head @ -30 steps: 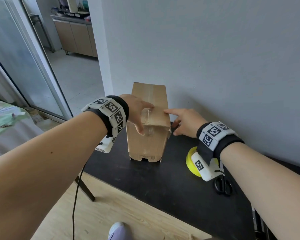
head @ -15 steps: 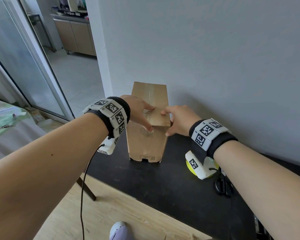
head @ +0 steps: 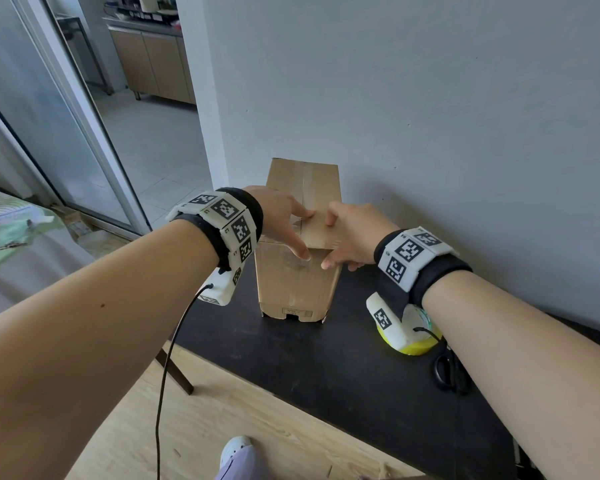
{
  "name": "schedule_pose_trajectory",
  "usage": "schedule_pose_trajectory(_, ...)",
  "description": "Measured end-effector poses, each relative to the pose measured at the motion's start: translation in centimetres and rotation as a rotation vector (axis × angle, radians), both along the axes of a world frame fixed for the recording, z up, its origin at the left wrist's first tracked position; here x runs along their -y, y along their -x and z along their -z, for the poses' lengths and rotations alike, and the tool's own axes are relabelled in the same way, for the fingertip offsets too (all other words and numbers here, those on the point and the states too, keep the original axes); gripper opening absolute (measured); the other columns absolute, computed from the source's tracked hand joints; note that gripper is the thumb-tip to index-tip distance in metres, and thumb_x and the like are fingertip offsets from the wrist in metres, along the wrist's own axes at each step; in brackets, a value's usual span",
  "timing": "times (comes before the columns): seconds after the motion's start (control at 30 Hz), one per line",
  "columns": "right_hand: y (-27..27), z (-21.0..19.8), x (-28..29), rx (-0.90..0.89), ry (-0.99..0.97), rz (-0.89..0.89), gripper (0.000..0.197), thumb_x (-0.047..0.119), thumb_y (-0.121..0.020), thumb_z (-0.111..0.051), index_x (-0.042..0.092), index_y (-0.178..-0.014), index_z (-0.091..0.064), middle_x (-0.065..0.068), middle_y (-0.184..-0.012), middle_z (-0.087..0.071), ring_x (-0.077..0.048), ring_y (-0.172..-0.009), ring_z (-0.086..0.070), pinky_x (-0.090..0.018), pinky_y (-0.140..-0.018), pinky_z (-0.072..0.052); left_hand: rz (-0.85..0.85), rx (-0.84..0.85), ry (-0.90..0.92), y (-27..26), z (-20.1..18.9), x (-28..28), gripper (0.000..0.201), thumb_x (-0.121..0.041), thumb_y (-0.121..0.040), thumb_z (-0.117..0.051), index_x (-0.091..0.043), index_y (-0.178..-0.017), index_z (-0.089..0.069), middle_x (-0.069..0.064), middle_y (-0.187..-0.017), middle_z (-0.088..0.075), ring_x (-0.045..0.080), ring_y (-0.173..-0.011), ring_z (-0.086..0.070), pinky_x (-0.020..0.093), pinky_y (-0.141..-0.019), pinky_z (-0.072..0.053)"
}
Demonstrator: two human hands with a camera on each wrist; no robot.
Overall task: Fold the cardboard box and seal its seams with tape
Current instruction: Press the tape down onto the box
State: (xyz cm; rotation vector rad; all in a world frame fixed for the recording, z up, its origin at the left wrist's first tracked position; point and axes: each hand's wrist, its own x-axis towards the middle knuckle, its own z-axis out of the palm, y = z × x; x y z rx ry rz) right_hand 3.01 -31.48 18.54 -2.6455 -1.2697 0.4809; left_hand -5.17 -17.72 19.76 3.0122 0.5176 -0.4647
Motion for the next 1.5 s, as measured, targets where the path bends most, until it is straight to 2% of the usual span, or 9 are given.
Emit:
schedule_pose_trajectory(0.33, 0.4, 0.2, 0.5, 0.212, 0.114, -0.087, 0.054, 0.005, -0.075, -0.068, 0.017, -0.12, -0.04, -0.003, -0.075, -0.047, -0.022, -0.065, -0.049, -0.028, -0.053, -0.036, 0.079, -0.076, -0.018, 0.5, 0.0, 0.0, 0.109, -0.038, -0.063, -0.083, -0.036, -0.149, -0.017, -0.001, -0.118, -0.048, 0.02, -0.114, -0.048, 0.032, -0.092, -0.041)
schedule_pose_trajectory(0.43, -0.3, -1.1, 0.6, 0.098, 0.148, -0.095, 0.052, -0.002, -0.078, -0.06, 0.022, -0.122, -0.047, -0.004, -0.089, -0.059, -0.026, -0.084, -0.058, -0.031, -0.066, -0.046, 0.092, -0.135, -0.029, 0.9, -0.4, -0.1, 0.115, -0.019, -0.064, -0.085, -0.037, -0.15, -0.01, 0.0, -0.117, -0.043, 0.022, -0.113, -0.048, 0.034, -0.093, -0.043)
schedule_pose_trajectory(0.6, -0.9, -2.3, 0.5, 0.027, 0.021, -0.028, 0.04, -0.005, -0.08, -0.048, 0.023, -0.099, -0.071, 0.001, -0.093, -0.061, -0.02, -0.093, -0.058, -0.025, -0.07, -0.044, 0.136, -0.108, -0.038, 1.8, -0.6, -0.5, 0.104, 0.003, -0.072, -0.071, -0.044, -0.147, -0.017, 0.001, -0.112, -0.044, 0.021, -0.114, -0.042, 0.032, -0.09, -0.043)
schedule_pose_trajectory(0.83, -2.9, -0.6, -0.6, 0.082, -0.077, 0.182, 0.046, 0.009, -0.087, -0.048, 0.025, -0.129, -0.054, -0.007, -0.142, -0.04, -0.028, -0.128, -0.042, -0.032, -0.103, -0.036, -0.02, -0.005, 0.3, 3.2, -1.6, -2.8, 0.08, 0.004, -0.08, -0.056, -0.044, -0.141, -0.035, -0.006, -0.143, -0.034, 0.018, -0.134, -0.032, 0.03, -0.105, -0.033)
schedule_pose_trajectory(0.93, -3.8, 0.2, -1.4, 0.069, -0.064, 0.221, 0.053, 0.022, -0.089, -0.052, 0.024, -0.141, -0.04, -0.009, -0.149, -0.03, -0.029, -0.135, -0.033, -0.037, -0.11, -0.031, -0.113, 0.087, 0.446, 3.1, -1.8, -2.6, 0.082, -0.031, -0.081, -0.07, -0.038, -0.147, -0.022, -0.003, -0.151, -0.027, 0.019, -0.139, -0.029, 0.034, -0.112, -0.026)
schedule_pose_trajectory(1.07, -4.7, 0.7, -2.6, 0.062, -0.078, 0.256, 0.056, 0.021, -0.092, -0.047, 0.021, -0.146, -0.032, -0.011, -0.152, -0.024, -0.032, -0.14, -0.025, -0.04, -0.112, -0.027, -0.096, 0.018, 0.284, 2.5, -0.6, -2.9, 0.091, -0.056, -0.075, -0.067, -0.032, -0.148, -0.02, -0.003, -0.151, -0.023, 0.02, -0.137, -0.032, 0.04, -0.112, -0.031)
schedule_pose_trajectory(1.23, -6.2, 1.3, -3.5, 0.053, -0.094, 0.271, 0.054, 0.025, -0.095, -0.043, 0.013, -0.146, -0.03, -0.013, -0.15, -0.029, -0.031, -0.139, -0.027, -0.039, -0.112, -0.026, -0.025, -0.087, 0.348, 2.3, -0.9, -4.5, 0.102, -0.03, -0.073, -0.079, -0.036, -0.149, -0.012, -0.008, -0.151, -0.024, 0.016, -0.13, -0.039, 0.026, -0.1, -0.034)
schedule_pose_trajectory(1.4, -7.5, 1.0, -4.1, -0.015, -0.094, 0.24, 0.068, 0.036, -0.094, -0.049, 0.016, -0.151, -0.017, -0.008, -0.157, -0.02, -0.026, -0.144, -0.019, -0.038, -0.116, -0.02, -0.097, -0.03, 0.282, 1.1, -0.6, -6.8, 0.102, -0.016, -0.073, -0.078, -0.032, -0.15, -0.013, -0.005, -0.146, -0.04, 0.019, -0.132, -0.038, 0.03, -0.102, -0.033)
schedule_pose_trajectory(1.5, -8.6, 0.0, -4.3, 0.033, -0.06, 0.264, 0.08, 0.042, -0.086, -0.061, 0.024, -0.15, -0.018, -0.011, -0.15, -0.029, -0.029, -0.138, -0.03, -0.04, -0.112, -0.03, -0.174, -0.034, 0.249, 0.1, -0.9, -8.7, 0.094, -0.018, -0.075, -0.077, -0.023, -0.15, -0.02, 0.001, -0.138, -0.049, 0.022, -0.119, -0.052, 0.03, -0.093, -0.044)
